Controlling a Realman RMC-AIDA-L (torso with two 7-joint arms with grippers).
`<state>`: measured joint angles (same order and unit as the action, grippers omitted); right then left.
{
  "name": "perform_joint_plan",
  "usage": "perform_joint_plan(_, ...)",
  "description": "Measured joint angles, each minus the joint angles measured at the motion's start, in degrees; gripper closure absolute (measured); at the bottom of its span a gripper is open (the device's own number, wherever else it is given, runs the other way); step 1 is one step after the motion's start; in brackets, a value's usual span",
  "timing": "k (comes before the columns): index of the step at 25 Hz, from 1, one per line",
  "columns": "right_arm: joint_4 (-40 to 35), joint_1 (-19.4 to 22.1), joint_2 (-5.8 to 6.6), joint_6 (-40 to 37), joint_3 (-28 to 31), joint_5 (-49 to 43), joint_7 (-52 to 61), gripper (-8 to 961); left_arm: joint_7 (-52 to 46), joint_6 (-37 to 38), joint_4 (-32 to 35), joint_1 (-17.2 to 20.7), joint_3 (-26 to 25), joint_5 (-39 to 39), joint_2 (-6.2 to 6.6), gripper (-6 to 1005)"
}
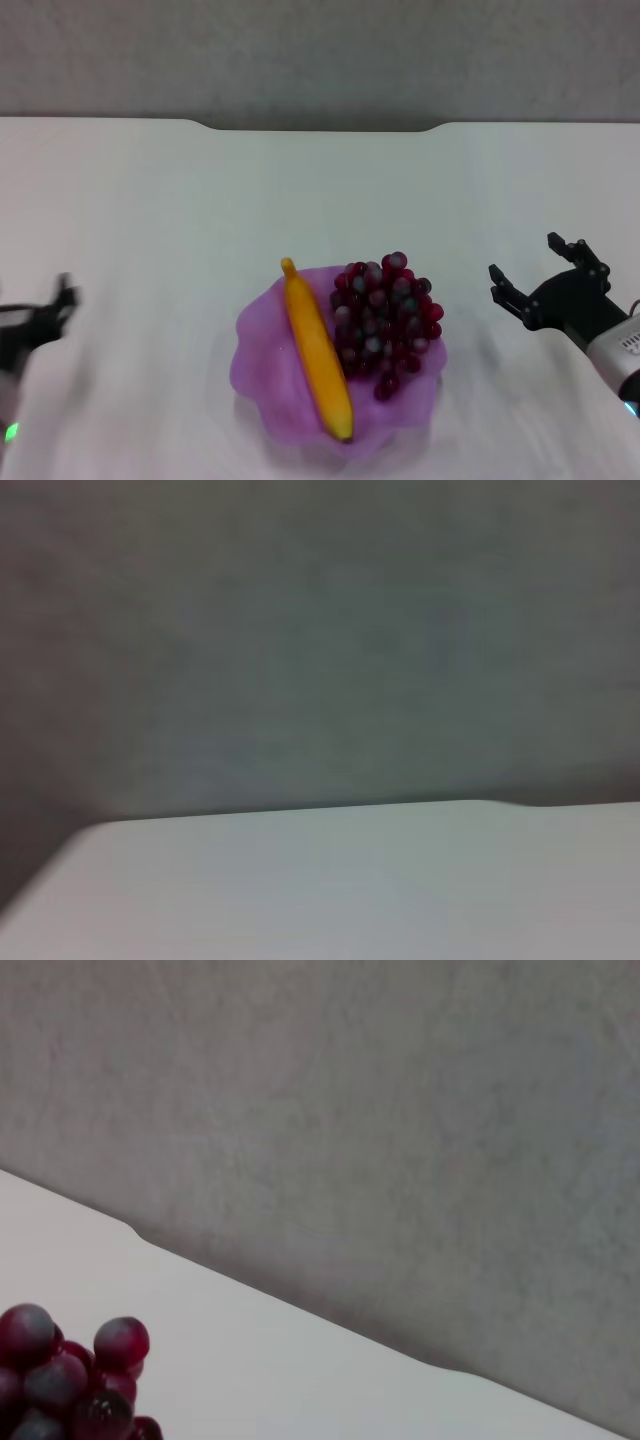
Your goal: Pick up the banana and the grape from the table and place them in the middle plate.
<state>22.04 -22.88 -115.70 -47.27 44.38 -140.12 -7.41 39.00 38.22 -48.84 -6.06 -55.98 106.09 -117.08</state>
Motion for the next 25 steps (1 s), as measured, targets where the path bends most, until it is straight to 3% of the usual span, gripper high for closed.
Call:
perform_joint_plan(5, 0.45, 1.95, -0.04, -0.02, 0.48, 0.49, 0.32, 73, -18.05, 9.21, 14.27, -2.38, 0.28, 3.41, 0.03, 114)
perform_joint_plan(11, -0.13, 2.66, 0.29, 0.07, 0.43, 3.9, 0.81, 73, -43.5, 12.22, 27.73, -6.24, -0.62, 9.69, 0.37, 121)
perform_joint_plan(14, -0.01, 3.05, 0.24, 0.14, 0.56, 4.06, 0.86, 73, -48.2, 12.97, 30.22, -6.12, -0.34, 11.8, 0.26, 121)
perform_joint_plan(25, -0.94, 5.05, 0.32, 4.5, 0.44, 9.13, 2.39, 73, -49.41, 11.3, 29.46, -5.92, 1.29, 16.6, -0.1, 121)
